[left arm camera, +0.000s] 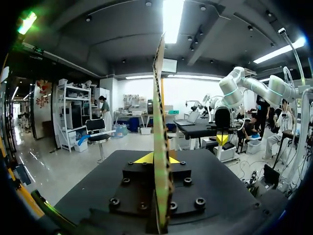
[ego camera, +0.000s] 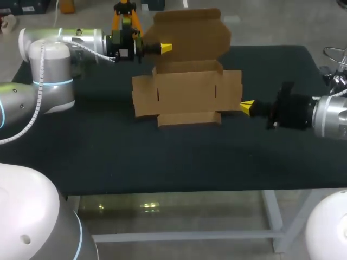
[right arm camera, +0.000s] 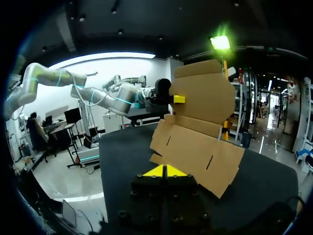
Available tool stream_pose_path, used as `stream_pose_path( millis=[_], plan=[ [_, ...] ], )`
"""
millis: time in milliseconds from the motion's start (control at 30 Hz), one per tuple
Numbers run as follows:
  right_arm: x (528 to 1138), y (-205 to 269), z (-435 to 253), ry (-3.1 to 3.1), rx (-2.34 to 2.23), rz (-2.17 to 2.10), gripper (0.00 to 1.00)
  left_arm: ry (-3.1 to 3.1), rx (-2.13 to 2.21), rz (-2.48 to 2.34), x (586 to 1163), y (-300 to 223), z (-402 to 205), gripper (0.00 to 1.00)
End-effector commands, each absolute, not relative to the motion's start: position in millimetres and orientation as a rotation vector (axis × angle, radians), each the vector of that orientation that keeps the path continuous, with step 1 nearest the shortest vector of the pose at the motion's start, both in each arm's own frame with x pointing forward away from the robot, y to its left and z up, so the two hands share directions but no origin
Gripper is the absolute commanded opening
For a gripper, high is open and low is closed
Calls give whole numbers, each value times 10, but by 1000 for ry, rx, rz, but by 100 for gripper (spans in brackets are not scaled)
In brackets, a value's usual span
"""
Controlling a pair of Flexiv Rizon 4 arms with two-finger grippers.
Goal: Assemble the packaging by folding the flat box into shape, placing the metal phone stand inside, and closing the box properly
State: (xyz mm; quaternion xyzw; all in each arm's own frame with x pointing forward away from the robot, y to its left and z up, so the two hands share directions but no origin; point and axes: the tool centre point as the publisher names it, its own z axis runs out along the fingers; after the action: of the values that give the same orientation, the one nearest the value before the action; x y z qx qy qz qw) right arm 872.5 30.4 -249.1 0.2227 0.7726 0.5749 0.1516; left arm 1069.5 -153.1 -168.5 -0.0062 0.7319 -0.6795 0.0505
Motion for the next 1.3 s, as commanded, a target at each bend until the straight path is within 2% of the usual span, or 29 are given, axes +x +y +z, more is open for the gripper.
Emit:
stream_pose_path(
  millis=[33,767,1300],
  plan=[
    [8638,286,-2525,2194,620,1647,0,2227,-37,-2040,10561,-1543,-1574,0],
    [8289,286,-2723,2177,554,1610,0,2213,26,-2038,10079,-1593,-1238,0],
    [8112,390,-2818,2203,524,1557,0,2387,-145,-2180,9917,-1561,-1354,0]
  ],
)
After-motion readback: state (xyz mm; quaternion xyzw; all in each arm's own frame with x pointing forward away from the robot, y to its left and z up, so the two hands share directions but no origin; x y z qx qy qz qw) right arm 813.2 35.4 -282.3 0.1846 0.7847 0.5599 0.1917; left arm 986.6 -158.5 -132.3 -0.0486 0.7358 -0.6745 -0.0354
